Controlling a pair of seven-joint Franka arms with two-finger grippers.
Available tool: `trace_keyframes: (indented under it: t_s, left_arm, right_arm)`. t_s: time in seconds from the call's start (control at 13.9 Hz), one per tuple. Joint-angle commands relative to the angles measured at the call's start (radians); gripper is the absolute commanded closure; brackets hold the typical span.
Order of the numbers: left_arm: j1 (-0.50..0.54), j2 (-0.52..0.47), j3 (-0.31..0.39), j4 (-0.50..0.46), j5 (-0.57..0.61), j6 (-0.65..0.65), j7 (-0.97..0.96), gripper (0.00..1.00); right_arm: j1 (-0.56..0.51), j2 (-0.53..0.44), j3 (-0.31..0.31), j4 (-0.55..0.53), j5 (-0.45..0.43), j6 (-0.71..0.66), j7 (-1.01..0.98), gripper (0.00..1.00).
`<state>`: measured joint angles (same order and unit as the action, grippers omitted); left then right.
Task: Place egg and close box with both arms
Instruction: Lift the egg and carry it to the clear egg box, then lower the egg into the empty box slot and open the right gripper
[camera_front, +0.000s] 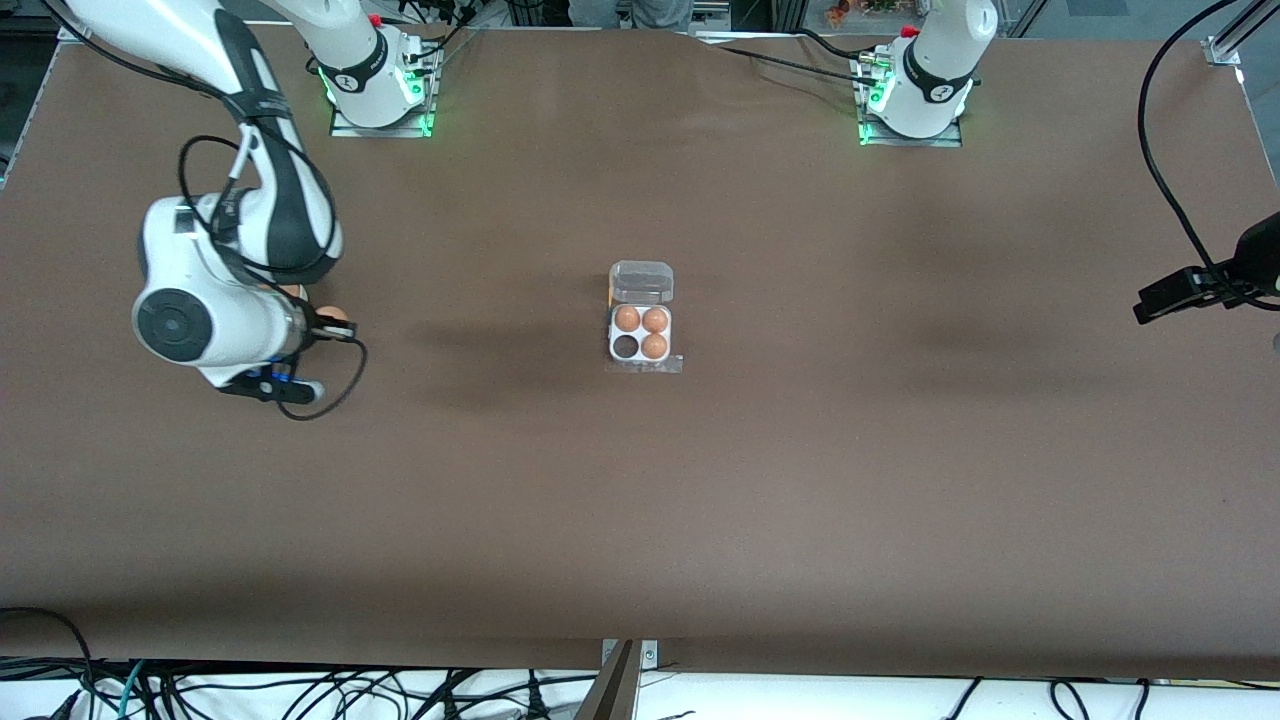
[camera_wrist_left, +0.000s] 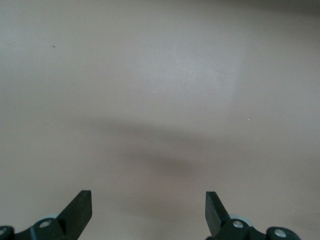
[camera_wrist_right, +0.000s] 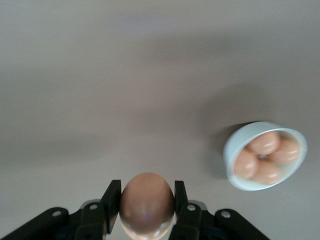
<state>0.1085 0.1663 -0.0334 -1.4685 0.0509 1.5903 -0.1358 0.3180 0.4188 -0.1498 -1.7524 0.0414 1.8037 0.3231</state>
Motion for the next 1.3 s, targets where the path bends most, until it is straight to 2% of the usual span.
trace_keyframes:
  t_s: [0.0,0.51,0.79,1.08,1.23]
  left_arm:
    - [-0.003,0.002,0.001,0.016,-0.013,-0.016,0.012,0.0]
    - [-0.02,0.005,0.001,0.014,-0.016,-0.016,0.013,0.0]
    - [-0.049,0.027,0.0,0.014,-0.014,-0.016,0.01,0.0]
    - [-0.052,0.032,0.0,0.014,-0.013,-0.016,0.012,0.0]
    - [-0.052,0.032,0.0,0.014,-0.013,-0.016,0.013,0.0]
  right_arm:
    - [0.08,0.09,0.004,0.138,0.079,-0.056,0.143,0.68]
    - [0.288,0.239,0.015,0.329,0.234,-0.047,0.572,0.68]
    - [0.363,0.314,0.015,0.436,0.259,-0.035,0.721,0.68]
    - [0.418,0.34,0.015,0.452,0.322,0.061,0.794,0.68]
    - [0.437,0.353,0.015,0.453,0.327,0.103,0.814,0.68]
